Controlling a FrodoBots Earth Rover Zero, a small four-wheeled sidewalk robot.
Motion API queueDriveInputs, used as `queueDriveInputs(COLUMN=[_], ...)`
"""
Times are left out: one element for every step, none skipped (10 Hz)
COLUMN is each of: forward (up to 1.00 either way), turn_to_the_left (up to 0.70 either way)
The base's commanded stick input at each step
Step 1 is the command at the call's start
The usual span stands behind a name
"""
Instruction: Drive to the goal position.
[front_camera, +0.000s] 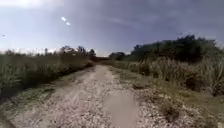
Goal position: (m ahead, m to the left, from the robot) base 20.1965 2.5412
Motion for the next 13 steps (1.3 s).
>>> queueDriveInputs(forward=[0.85,0.85,0.85,0.85,0.85,0.85,0.85,0.85,0.85,0.85,0.85,0.85,0.85], turn_to_the_left=[0.00,0.18,0.34,0.34,0.34,0.34,0.16,0.00,0.00,0.00,0.00,0.00,0.00])
